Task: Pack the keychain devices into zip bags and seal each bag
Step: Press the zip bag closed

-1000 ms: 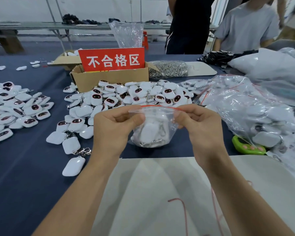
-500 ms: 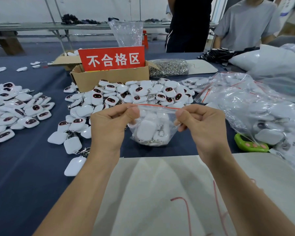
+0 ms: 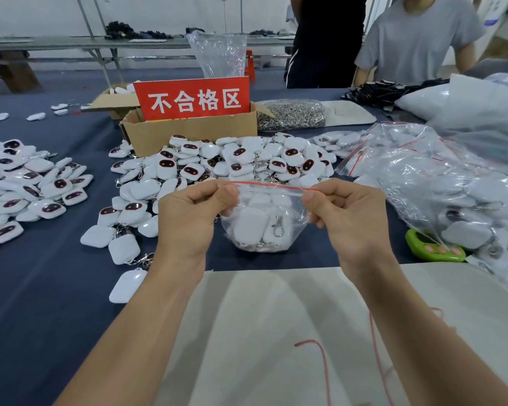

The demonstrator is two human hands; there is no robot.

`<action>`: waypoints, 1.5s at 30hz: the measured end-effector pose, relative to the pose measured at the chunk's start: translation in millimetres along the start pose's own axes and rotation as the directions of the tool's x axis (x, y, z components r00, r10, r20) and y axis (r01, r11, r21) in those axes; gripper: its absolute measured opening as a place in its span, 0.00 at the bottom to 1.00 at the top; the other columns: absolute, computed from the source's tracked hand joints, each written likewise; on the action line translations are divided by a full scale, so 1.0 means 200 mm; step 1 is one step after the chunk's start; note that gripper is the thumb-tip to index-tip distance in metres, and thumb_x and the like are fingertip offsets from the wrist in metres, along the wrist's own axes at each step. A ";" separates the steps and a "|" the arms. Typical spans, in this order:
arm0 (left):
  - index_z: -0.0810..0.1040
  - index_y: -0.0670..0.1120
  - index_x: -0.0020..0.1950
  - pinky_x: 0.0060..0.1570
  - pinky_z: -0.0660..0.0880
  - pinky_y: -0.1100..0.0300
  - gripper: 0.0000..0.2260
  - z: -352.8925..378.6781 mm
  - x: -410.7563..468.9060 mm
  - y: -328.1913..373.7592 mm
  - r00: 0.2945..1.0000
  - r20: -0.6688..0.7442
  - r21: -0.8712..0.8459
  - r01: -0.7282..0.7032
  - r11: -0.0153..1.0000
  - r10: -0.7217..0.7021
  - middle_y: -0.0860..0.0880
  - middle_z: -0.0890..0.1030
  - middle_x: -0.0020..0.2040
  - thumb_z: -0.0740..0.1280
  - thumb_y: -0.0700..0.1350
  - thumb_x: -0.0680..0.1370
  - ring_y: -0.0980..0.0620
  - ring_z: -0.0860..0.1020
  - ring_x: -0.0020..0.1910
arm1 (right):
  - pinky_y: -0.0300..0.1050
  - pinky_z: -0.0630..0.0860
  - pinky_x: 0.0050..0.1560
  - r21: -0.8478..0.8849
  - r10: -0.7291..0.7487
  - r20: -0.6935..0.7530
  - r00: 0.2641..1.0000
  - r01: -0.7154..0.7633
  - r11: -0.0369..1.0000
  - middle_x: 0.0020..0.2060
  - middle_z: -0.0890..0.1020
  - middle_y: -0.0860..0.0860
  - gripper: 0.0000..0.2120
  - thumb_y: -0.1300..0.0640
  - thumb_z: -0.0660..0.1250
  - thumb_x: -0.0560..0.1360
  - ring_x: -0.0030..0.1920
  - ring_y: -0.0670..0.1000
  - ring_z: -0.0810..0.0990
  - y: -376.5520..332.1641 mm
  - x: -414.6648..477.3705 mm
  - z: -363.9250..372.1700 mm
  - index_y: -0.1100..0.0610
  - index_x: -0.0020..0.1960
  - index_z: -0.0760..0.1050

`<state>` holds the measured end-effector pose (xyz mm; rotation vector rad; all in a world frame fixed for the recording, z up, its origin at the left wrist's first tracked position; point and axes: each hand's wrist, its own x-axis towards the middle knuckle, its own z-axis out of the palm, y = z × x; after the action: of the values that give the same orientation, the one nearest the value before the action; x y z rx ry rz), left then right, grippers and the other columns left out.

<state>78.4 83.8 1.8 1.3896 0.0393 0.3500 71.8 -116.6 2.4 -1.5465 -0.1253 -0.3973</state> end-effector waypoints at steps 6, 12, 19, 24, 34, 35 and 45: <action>0.87 0.47 0.41 0.50 0.77 0.57 0.07 0.03 -0.02 -0.01 0.999 -0.027 -0.012 0.035 0.999 -0.035 0.44 0.83 0.40 0.74 0.38 0.77 0.50 0.78 0.41 | 0.33 0.70 0.32 0.060 0.035 -0.026 0.999 -0.034 0.998 0.25 0.77 0.47 0.12 0.68 0.71 0.77 0.27 0.44 0.71 0.01 -0.01 0.02 0.56 0.37 0.81; 0.88 0.54 0.39 0.41 0.79 0.65 0.07 0.07 -0.07 0.00 0.988 0.154 0.077 0.015 0.997 -0.026 0.51 0.88 0.41 0.80 0.41 0.69 0.56 0.84 0.40 | 0.34 0.72 0.33 0.081 0.023 0.014 1.000 -0.024 0.996 0.27 0.78 0.46 0.16 0.68 0.71 0.77 0.28 0.44 0.73 0.01 -0.03 0.06 0.53 0.35 0.81; 0.89 0.51 0.40 0.41 0.80 0.63 0.06 0.06 -0.07 -0.01 0.991 0.123 0.046 0.044 0.998 -0.049 0.47 0.88 0.42 0.81 0.43 0.67 0.52 0.86 0.40 | 0.35 0.74 0.38 0.034 0.020 0.112 0.994 -0.024 0.999 0.32 0.81 0.45 0.05 0.59 0.73 0.71 0.35 0.45 0.75 0.01 -0.06 0.09 0.51 0.39 0.83; 0.89 0.53 0.41 0.41 0.80 0.63 0.08 0.06 -0.08 -0.01 0.983 0.179 0.069 0.024 0.997 -0.036 0.48 0.88 0.43 0.81 0.45 0.64 0.52 0.87 0.42 | 0.34 0.75 0.39 0.069 -0.017 0.116 0.993 0.009 0.998 0.33 0.84 0.45 0.11 0.65 0.73 0.75 0.35 0.43 0.79 0.02 -0.06 0.09 0.51 0.39 0.84; 0.90 0.49 0.42 0.43 0.82 0.60 0.10 0.05 -0.07 -0.01 0.969 0.219 0.068 0.103 0.992 -0.115 0.46 0.88 0.43 0.81 0.46 0.62 0.50 0.87 0.43 | 0.35 0.77 0.39 0.038 0.004 0.142 0.990 -0.009 0.999 0.35 0.86 0.47 0.12 0.62 0.74 0.77 0.36 0.43 0.81 0.02 -0.05 0.07 0.47 0.40 0.86; 0.89 0.49 0.41 0.43 0.83 0.60 0.08 0.05 -0.07 -0.01 0.969 0.213 0.070 0.114 0.991 -0.127 0.45 0.88 0.43 0.82 0.44 0.64 0.50 0.87 0.42 | 0.35 0.78 0.40 0.045 0.008 0.146 0.989 -0.015 0.999 0.35 0.86 0.48 0.10 0.61 0.74 0.76 0.37 0.44 0.81 0.02 -0.05 0.08 0.47 0.40 0.86; 0.89 0.49 0.41 0.40 0.80 0.63 0.05 0.07 -0.08 -0.01 0.963 0.257 0.062 0.061 0.996 -0.075 0.46 0.88 0.41 0.81 0.43 0.67 0.51 0.87 0.41 | 0.40 0.79 0.40 0.046 -0.010 0.179 0.984 0.001 0.999 0.35 0.86 0.53 0.04 0.59 0.75 0.72 0.37 0.47 0.82 0.05 -0.06 0.11 0.51 0.40 0.86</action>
<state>66.2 66.3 -0.9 1.4744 -0.1199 0.1079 66.5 -93.8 -9.9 -1.5357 -0.2773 -0.2571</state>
